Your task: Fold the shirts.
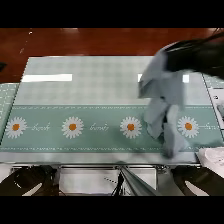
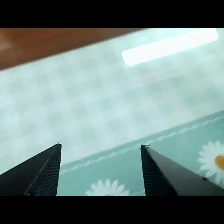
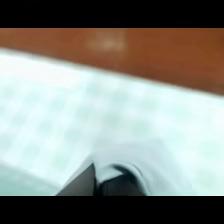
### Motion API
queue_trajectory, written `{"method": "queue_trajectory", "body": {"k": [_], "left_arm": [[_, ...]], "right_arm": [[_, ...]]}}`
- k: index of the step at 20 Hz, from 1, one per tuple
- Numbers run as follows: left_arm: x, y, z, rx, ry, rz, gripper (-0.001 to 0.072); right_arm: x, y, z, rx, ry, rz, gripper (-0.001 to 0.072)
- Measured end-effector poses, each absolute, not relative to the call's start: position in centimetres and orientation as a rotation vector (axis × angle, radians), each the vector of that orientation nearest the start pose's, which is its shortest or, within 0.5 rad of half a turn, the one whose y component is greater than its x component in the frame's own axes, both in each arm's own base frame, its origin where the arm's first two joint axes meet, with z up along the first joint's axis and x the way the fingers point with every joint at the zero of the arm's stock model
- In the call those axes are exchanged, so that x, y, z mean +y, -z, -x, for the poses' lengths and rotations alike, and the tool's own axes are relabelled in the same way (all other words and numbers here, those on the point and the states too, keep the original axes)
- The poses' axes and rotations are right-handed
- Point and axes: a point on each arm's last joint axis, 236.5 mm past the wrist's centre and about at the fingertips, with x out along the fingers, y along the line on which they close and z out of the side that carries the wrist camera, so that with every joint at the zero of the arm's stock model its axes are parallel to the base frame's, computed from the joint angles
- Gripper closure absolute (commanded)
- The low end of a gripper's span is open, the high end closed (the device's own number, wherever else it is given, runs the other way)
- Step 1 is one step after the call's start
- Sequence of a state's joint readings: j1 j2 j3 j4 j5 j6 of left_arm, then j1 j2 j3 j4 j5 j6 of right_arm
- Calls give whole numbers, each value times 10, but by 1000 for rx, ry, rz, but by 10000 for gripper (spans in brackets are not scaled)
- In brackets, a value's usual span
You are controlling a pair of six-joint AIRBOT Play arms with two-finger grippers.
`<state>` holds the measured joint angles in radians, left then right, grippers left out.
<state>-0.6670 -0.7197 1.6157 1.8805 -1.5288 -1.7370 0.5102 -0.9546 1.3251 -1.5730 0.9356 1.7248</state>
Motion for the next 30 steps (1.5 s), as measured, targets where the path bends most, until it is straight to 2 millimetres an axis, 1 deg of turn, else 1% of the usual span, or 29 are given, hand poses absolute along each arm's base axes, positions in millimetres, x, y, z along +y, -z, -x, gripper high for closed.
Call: {"method": "queue_trajectory", "body": {"k": [1,2,3,4,5,6,7,8,9,10,11,12,14,15,17,19,20,21,22,23,25,26,28,30], "left_arm": [[-90,-325,-237,610,279,-170,132],[-86,-312,-239,646,255,-194,132],[-83,-301,-240,675,234,-215,132],[-79,-288,-241,711,215,-238,131],[-78,-277,-242,739,203,-257,131],[-76,-264,-242,772,189,-278,132],[-74,-252,-242,804,176,-298,131],[-73,-239,-243,835,165,-315,131],[-72,-225,-243,868,155,-326,130],[-72,-210,-242,902,142,-332,130],[-72,-195,-242,932,132,-337,130],[-75,-178,-242,960,129,-339,129],[-83,-138,-238,1035,142,-335,96],[-89,-115,-234,1077,158,-327,96],[-103,-68,-219,1167,206,-293,94],[-120,-27,-200,1256,266,-234,89],[-130,-9,-189,1297,299,-192,86],[-139,7,-180,1328,327,-145,33],[-148,19,-172,1350,352,-99,-13],[-158,30,-165,1372,375,-45,-13],[-175,44,-156,1397,409,55,-13],[-182,49,-153,1408,422,96,-13],[-195,56,-152,1414,442,167,-13],[-213,60,-155,1409,482,234,-13]], "right_arm": [[230,-215,-354,657,-507,29,687],[263,-184,-348,733,-559,57,687],[295,-155,-338,798,-610,90,677],[321,-130,-328,846,-650,114,550],[345,-106,-317,889,-685,142,336],[361,-88,-308,915,-712,169,152],[372,-73,-302,935,-725,196,138],[375,-63,-299,950,-725,226,138],[373,-58,-298,958,-716,253,138],[364,-57,-300,961,-693,293,138],[344,-60,-307,961,-646,348,143],[321,-68,-317,947,-589,396,167],[258,-92,-341,929,-447,476,167],[220,-107,-353,921,-360,492,167],[143,-132,-369,927,-190,456,160],[68,-148,-374,948,-40,374,136],[38,-151,-372,969,14,328,93],[8,-152,-369,988,62,273,93],[-15,-150,-365,1010,92,218,93],[-34,-147,-360,1030,110,151,93],[-63,-139,-350,1054,135,33,93],[-71,-134,-346,1062,138,-22,93],[-82,-124,-340,1071,137,-121,94],[-85,-114,-336,1079,128,-177,95]]}}
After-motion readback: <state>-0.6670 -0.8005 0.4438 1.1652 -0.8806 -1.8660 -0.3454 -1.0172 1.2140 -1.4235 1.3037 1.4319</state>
